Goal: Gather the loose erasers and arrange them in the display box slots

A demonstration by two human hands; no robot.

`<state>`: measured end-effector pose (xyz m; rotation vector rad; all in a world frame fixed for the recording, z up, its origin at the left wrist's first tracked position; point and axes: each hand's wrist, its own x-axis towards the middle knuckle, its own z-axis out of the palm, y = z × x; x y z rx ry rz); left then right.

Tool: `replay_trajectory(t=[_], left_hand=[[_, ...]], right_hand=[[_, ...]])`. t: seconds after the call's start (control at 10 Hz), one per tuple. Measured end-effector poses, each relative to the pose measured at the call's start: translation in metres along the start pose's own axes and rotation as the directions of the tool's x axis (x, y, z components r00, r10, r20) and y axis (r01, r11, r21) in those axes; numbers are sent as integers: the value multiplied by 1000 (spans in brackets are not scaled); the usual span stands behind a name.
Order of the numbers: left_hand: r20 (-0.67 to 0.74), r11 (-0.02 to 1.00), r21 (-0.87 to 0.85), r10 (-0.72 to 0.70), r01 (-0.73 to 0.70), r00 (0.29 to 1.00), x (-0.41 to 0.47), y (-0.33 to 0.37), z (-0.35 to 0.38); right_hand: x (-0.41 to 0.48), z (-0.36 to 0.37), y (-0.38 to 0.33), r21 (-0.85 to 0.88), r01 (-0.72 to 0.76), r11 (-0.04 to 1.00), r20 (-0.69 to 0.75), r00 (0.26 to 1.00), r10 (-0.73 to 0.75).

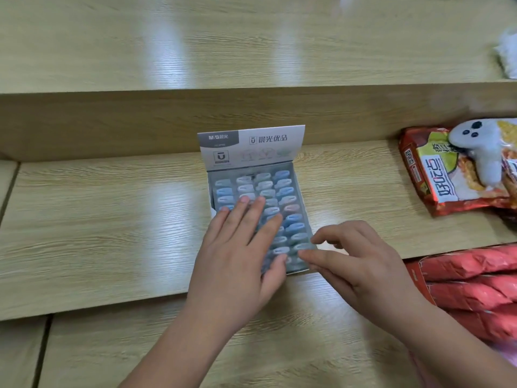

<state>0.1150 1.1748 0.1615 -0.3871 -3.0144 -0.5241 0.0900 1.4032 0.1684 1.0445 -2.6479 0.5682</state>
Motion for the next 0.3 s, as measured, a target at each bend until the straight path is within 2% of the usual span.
replay_trajectory(t=[0.1,0.2,0.3], left_hand=[[-15,1000,-15,-4,4,1000,0,0,0],[-58,1000,0,11,-11,998,2,-2,3],[-19,999,-37,-27,26,999,1,2,-2]], right_hand=[[-5,-3,-2,-18,36,999,108,994,-34],[-7,-1,-3,-29,51,998,123,991,-47],[-11,-1,-13,0,-65,998,108,992,64]])
